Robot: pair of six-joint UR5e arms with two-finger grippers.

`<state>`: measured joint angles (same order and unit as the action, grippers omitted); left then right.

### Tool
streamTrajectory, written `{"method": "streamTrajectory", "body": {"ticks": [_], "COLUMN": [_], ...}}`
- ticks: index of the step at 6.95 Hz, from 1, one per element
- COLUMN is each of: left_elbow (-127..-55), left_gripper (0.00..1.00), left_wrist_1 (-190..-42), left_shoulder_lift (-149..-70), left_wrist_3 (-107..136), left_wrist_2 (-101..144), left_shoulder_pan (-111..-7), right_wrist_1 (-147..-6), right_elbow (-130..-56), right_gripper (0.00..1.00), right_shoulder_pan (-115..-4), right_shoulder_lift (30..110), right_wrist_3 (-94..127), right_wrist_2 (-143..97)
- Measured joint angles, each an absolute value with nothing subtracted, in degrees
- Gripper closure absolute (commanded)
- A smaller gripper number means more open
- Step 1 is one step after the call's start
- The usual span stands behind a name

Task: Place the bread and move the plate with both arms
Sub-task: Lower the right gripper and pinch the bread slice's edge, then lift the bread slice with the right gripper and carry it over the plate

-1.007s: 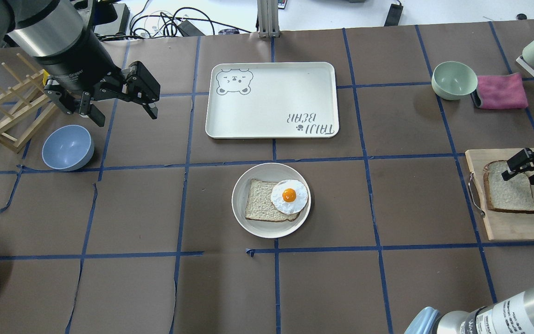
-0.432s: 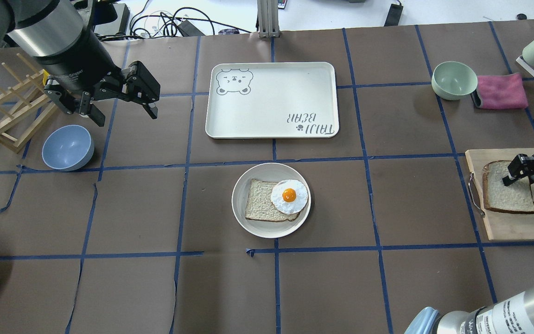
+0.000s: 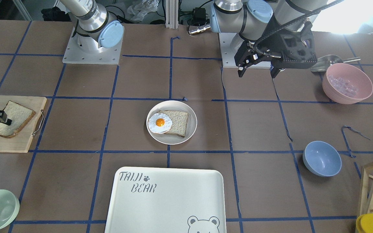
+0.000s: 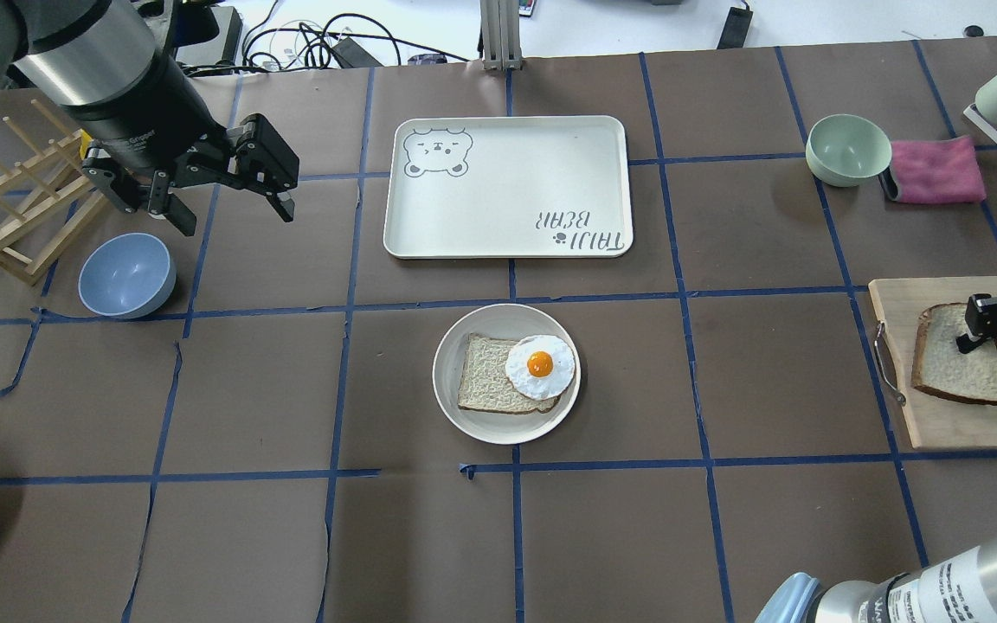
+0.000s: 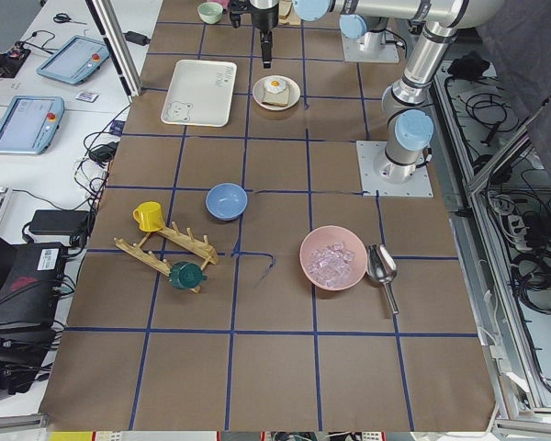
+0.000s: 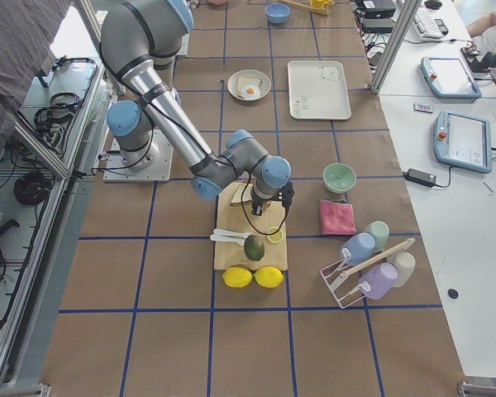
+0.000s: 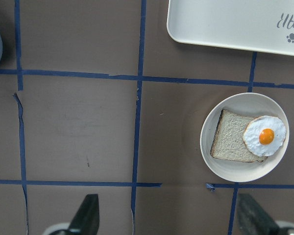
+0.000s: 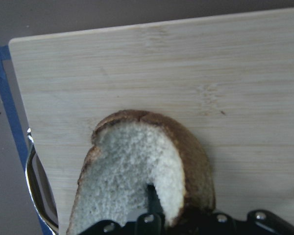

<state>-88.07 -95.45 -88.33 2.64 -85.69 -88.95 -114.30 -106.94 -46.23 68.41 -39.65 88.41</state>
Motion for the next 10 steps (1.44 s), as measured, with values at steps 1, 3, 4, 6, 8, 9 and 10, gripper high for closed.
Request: {"method": "streamTrajectory", "body": {"ticks": [1,3,4,6,8,9,10], "left_elbow": [-88.1,-88.1,-88.1,-88.1,-88.1,-88.1,-88.1], "left_gripper": [0.00,0.00,0.00,0.00,0.00,0.00,0.00], "left_wrist_1": [-95.4,-95.4,-95.4,-95.4,-95.5,-95.5,-95.5], "left_shoulder_lift": [-88.3,-88.3,-88.3,-88.3,-88.3,-88.3,-88.3], "left_wrist_3": [2.6,2.6,2.6,2.6,2.6,2.6,2.6], "left_wrist_2": [-85.7,-85.7,-85.7,-85.7,-85.7,-85.7,-85.7], "left_shoulder_pan": [-88.9,-88.9,-88.9,-88.9,-88.9,-88.9,-88.9], "right_wrist_1": [-113.9,-111.2,-108.8,-104.5,-96.2,-93.8,-93.0], "right_elbow": [-106.8,-106.7,-106.6,-104.8,-98.9,-96.4,-95.6], "right_gripper": [1.00,1.00,1.00,1.00,1.00,1.00,1.00], "right_shoulder_pan": [-46.2,-46.8,-47.9,-53.4,-62.3,-68.1,-74.7], "right_shoulder_lift": [69.0,72.7,75.2,77.9,79.6,80.0,80.1], "right_wrist_3": [-39.5,-38.2,-36.4,-32.8,-24.9,-20.0,-13.3], "right_wrist_2": [89.2,89.7,89.5,89.0,87.6,86.0,83.1]}}
